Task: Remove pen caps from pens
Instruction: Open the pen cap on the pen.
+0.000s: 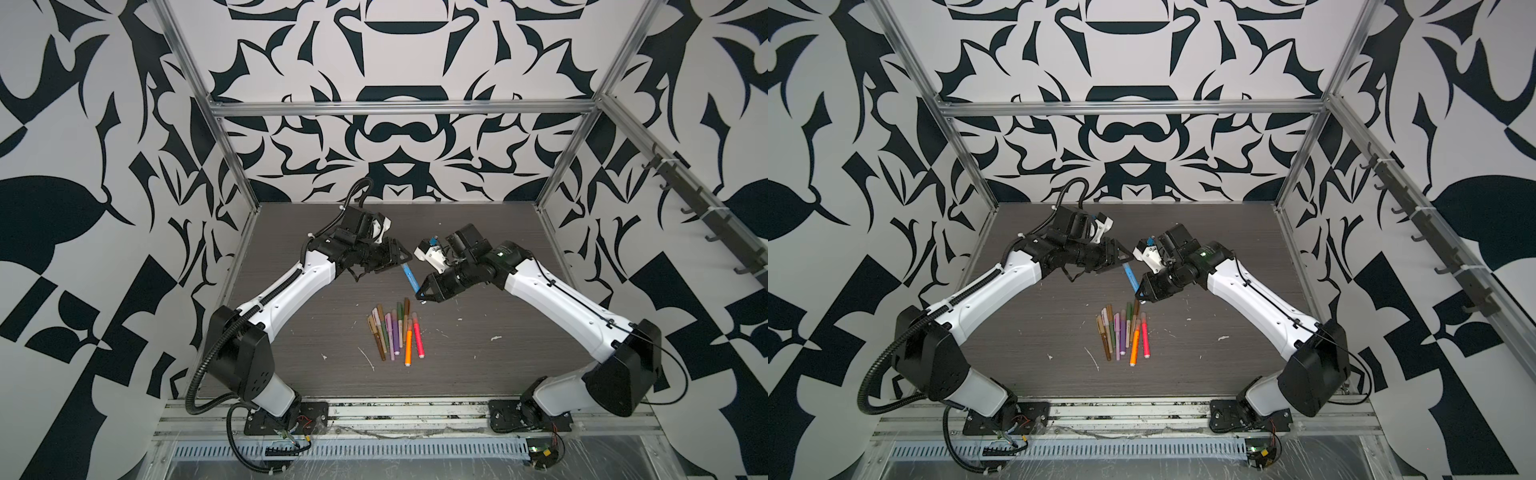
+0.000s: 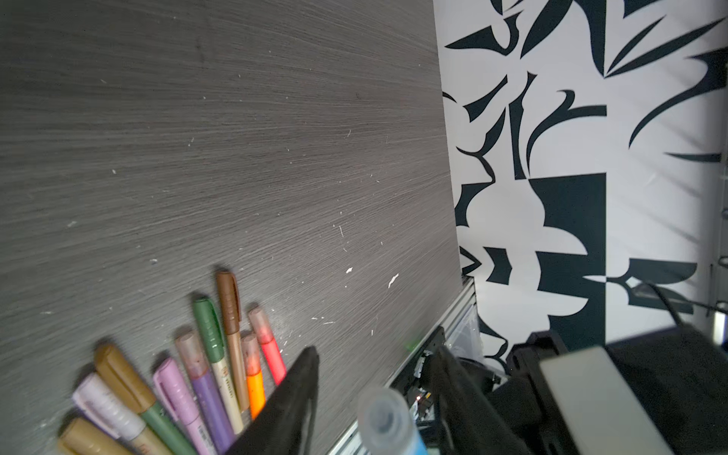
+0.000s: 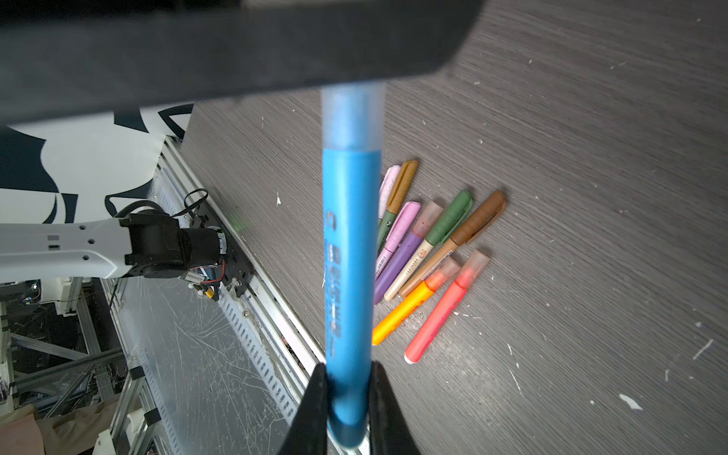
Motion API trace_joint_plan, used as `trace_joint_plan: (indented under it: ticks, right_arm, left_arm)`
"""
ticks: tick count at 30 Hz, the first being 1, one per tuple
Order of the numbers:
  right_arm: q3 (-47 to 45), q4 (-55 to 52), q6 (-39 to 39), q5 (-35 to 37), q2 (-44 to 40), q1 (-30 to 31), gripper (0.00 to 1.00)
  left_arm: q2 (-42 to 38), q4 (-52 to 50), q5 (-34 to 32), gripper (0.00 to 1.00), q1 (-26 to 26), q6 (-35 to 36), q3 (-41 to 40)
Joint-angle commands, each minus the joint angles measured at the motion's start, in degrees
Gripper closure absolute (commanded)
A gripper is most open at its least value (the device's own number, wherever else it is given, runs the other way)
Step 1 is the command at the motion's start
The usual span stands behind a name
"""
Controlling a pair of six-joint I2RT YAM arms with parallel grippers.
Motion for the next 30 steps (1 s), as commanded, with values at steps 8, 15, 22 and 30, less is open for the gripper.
trace_joint_plan:
  ticks: [8, 15, 22, 30]
  right_arm:
    - [3.7, -0.8, -1.3, 4.8, 0.3, 0.3, 1.00]
    - [4.6, -0.7, -1.2, 6.4, 0.9, 0.2, 1.00]
    - [4.5, 1.9, 0.3, 5.5, 1.2, 0.2, 0.65]
    - [4.2, 6.1, 2.9, 3.8, 2.5, 0.2, 0.62]
  left_arm:
    - [1.2, -1.0, 0.2, 0.72, -0.8, -0.9, 2.4]
    - [2.1, -0.1, 2.0, 0.97, -0.8, -1.7, 3.5]
    - [2.3, 1.0, 3.1, 1.00, -0.9, -3.1, 4.0]
    - [1.8, 3.9, 4.5, 1.00, -0.9, -5.5, 3.3]
